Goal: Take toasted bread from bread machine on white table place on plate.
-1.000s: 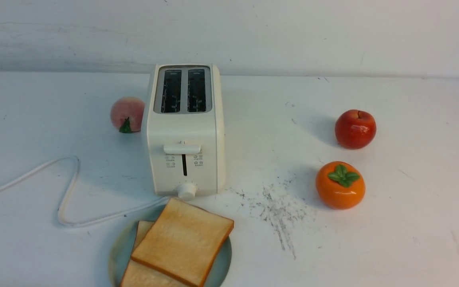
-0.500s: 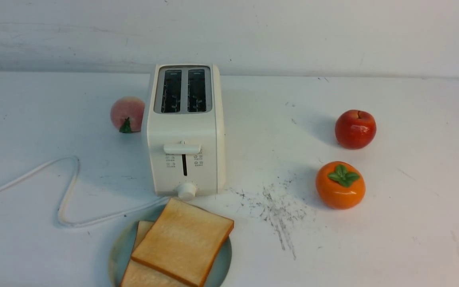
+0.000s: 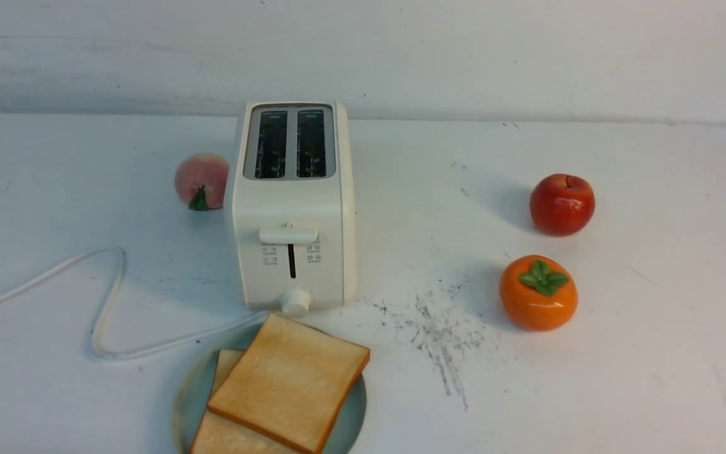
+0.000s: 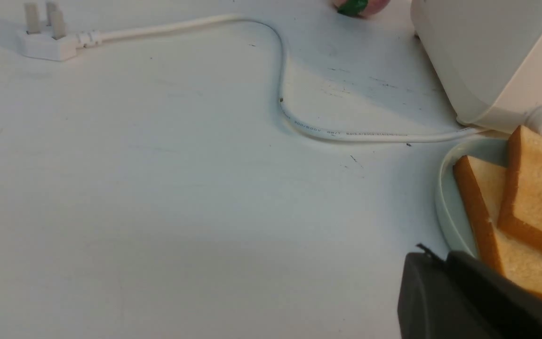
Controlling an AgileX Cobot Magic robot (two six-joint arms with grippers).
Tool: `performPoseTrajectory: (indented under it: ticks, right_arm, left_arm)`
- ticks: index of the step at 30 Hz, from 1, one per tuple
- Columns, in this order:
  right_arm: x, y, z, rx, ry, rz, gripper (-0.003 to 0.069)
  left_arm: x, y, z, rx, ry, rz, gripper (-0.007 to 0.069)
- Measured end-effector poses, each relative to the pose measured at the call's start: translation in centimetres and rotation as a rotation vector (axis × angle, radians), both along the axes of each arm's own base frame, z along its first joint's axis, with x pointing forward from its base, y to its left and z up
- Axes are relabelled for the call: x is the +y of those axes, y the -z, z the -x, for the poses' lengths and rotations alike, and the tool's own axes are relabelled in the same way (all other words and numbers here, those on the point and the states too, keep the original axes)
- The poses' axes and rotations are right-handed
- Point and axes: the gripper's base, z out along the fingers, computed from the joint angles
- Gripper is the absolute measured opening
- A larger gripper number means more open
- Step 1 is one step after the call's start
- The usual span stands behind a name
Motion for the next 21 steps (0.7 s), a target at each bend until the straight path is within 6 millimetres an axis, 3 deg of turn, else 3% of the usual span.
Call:
performPoseTrajectory:
  ticks: [3, 21]
  right_arm:
    - [-0.1, 2.2, 0.0, 0.126, 0.014, 0.020, 0.0101]
    - [-0.1, 2.2, 0.1, 0.133, 0.014, 0.036, 0.0124]
  left_arm:
    - [0.0, 0.0, 0.0, 0.001, 0.000, 0.000, 0.0039]
    - [0.0, 0.0, 0.0, 0.003, 0.000, 0.000, 0.0066]
